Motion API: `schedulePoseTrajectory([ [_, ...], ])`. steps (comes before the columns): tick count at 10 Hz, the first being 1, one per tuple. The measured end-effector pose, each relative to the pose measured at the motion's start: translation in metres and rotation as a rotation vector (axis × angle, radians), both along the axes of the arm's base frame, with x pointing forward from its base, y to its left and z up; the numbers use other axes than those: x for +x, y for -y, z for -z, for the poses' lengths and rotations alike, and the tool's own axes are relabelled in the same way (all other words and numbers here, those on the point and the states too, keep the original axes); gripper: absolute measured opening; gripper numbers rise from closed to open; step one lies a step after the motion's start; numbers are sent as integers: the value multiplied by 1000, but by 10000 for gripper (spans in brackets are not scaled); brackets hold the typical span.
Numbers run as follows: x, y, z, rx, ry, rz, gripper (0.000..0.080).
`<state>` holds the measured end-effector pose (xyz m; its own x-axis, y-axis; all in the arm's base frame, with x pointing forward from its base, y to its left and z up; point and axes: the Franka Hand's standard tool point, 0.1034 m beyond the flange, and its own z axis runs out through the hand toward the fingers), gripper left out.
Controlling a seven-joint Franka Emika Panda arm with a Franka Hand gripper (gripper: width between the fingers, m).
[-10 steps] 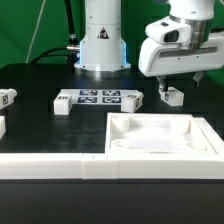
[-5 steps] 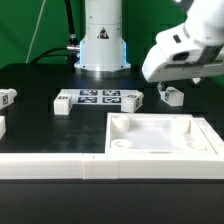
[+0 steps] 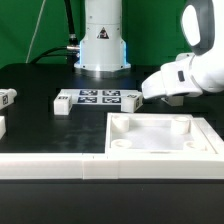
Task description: Assemble one leg
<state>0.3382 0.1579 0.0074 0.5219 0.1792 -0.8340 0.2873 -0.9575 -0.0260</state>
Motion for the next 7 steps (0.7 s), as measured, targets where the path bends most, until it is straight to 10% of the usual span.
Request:
schedulePoseTrajectory([
  [4,0,0,2,0,7,3,649],
  [7,0,0,2,0,7,4,289],
])
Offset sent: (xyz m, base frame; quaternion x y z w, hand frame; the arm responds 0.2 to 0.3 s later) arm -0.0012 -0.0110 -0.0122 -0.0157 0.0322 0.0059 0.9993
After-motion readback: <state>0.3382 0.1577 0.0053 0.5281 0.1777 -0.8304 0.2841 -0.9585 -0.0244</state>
